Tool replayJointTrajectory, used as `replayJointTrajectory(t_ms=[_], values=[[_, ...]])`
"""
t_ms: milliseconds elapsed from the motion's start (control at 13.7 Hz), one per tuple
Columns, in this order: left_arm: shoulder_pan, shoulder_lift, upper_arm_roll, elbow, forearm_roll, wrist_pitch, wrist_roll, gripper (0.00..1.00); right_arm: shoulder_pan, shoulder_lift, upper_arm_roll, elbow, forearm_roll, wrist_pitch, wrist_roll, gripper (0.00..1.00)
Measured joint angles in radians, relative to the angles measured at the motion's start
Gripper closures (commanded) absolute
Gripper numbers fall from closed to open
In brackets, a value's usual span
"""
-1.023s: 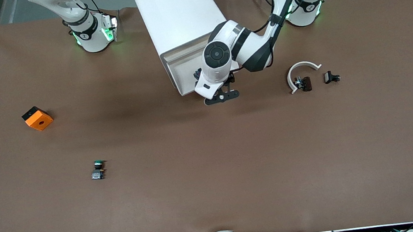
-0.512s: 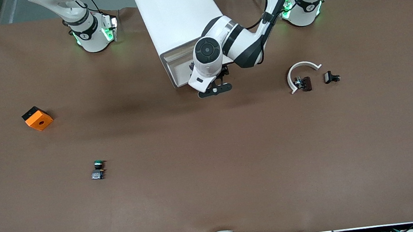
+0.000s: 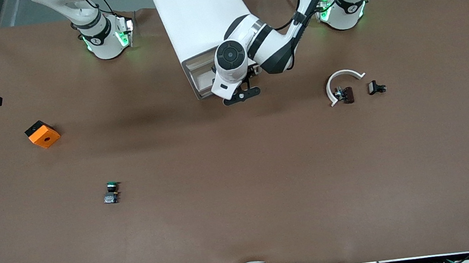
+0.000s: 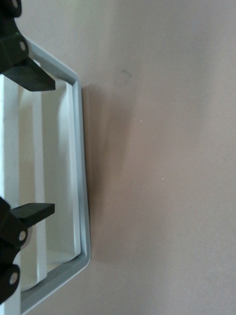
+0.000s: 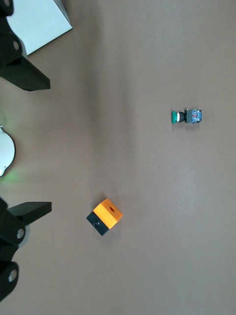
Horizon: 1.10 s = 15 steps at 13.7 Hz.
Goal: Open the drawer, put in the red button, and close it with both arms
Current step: 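Push the drawer closed with the left gripper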
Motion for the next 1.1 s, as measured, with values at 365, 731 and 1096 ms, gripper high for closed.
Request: replayJointTrajectory(t_ms=[365,731,1096], values=[[0.0,0.0,-0.013,-0.003,-0.058,-0.003,-0.042,0.0,0.002,-0.06,0.007,-0.063,0.0,0.047,0.0,0.0],[0.0,0.0,-0.041,-0.012,-0.101,-0.005,-0.082,0.0,0.002,-0.065,0.007,-0.064,0.0,0.062,0.0,0.0],[0.006,0.001,-0.044,-0.02,-0.125,-0.005,-0.1,0.0,0.002,-0.066,0.006,-0.064,0.0,0.074,-0.001,0.0]])
